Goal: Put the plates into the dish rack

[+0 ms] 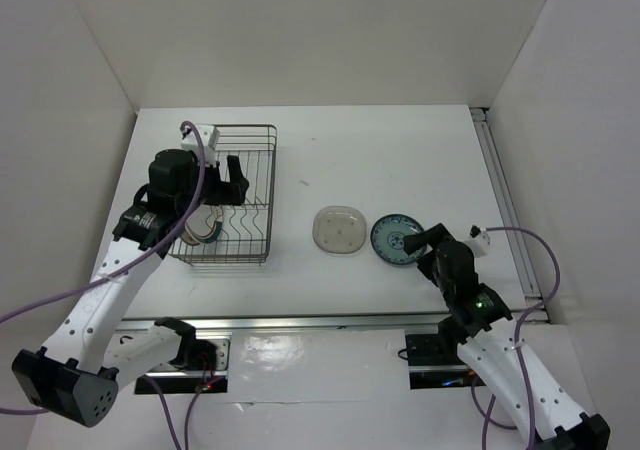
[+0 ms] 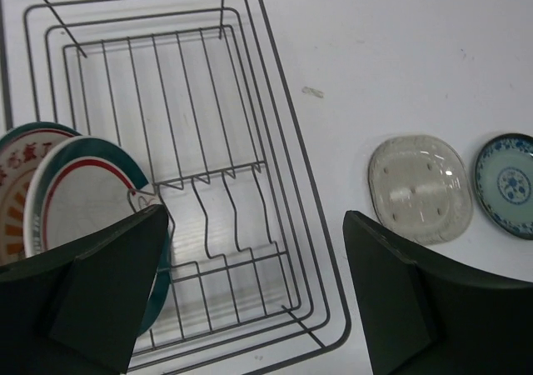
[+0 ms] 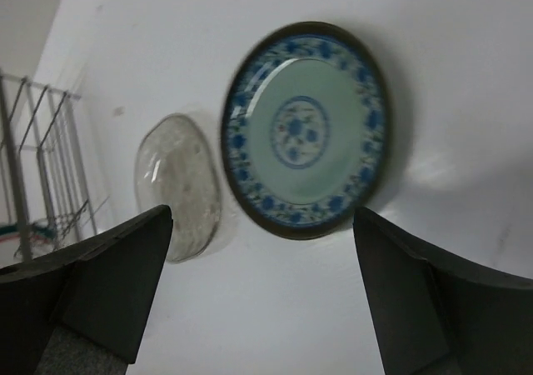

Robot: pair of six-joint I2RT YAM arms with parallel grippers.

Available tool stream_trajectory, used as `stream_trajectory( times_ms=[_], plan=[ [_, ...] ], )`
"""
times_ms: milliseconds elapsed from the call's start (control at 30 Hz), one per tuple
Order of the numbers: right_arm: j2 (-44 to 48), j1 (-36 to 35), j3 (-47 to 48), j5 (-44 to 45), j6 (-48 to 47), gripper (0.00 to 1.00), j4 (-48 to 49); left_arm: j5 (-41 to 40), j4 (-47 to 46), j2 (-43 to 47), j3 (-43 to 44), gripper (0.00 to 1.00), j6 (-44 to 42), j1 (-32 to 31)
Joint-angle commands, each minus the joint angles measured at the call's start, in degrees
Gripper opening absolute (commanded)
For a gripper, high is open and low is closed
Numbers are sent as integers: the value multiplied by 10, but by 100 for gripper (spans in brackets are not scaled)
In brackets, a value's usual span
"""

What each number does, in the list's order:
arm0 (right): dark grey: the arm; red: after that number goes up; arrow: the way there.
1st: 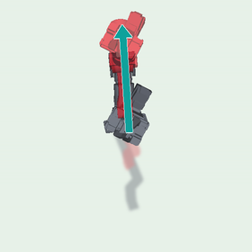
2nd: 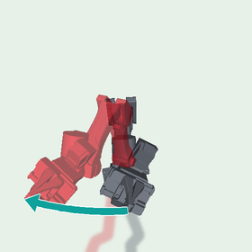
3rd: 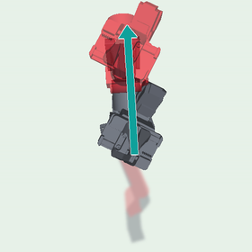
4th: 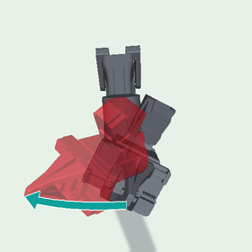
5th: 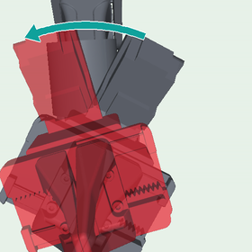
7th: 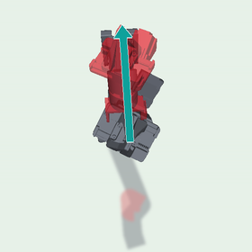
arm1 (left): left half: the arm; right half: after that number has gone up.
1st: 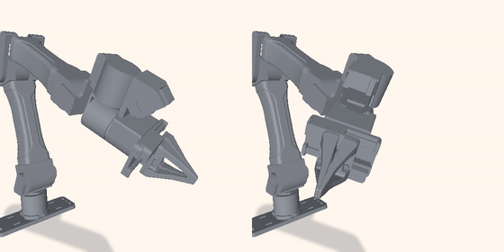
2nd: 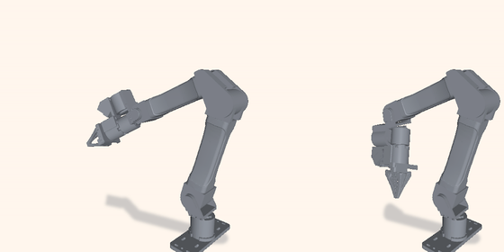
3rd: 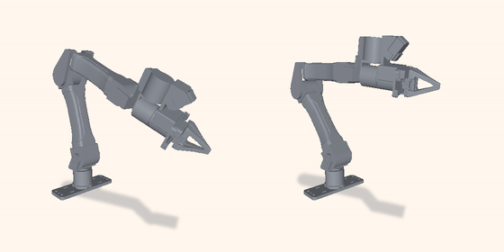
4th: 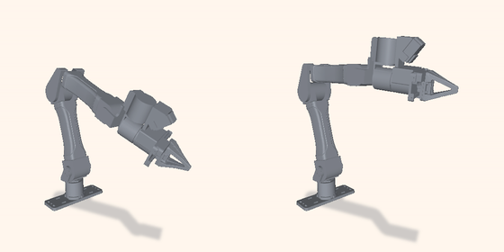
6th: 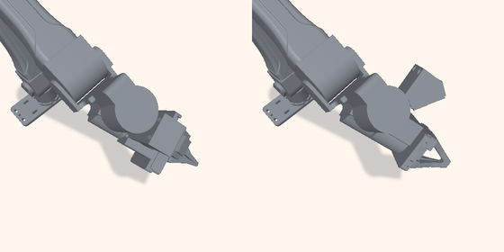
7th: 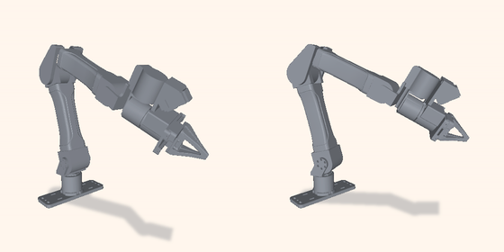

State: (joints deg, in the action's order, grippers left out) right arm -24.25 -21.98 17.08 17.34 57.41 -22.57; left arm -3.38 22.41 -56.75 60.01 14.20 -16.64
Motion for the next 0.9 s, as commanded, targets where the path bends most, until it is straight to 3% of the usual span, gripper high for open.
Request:
stream_trajectory(
  times_ms=[0,133,267,367,633,733,867],
  plan=[
    [19,-2,-21,81,110,95,-116,55,-7,2,17,100,16,3],
    [-17,-2,-33,74,131,94,-108,60,-7,8,17,100,22,3],
    [-67,-2,-56,69,145,88,-40,74,-7,13,17,100,22,3],
    [-77,-7,-71,75,151,82,-13,74,-7,13,12,100,22,3],
    [-128,-7,-104,100,156,54,67,85,-7,13,12,100,22,3],
    [-146,-7,-109,111,163,48,81,91,-7,13,12,100,27,3],
    [-164,-7,-120,111,169,46,107,96,-7,13,12,100,27,3]
  ],
)
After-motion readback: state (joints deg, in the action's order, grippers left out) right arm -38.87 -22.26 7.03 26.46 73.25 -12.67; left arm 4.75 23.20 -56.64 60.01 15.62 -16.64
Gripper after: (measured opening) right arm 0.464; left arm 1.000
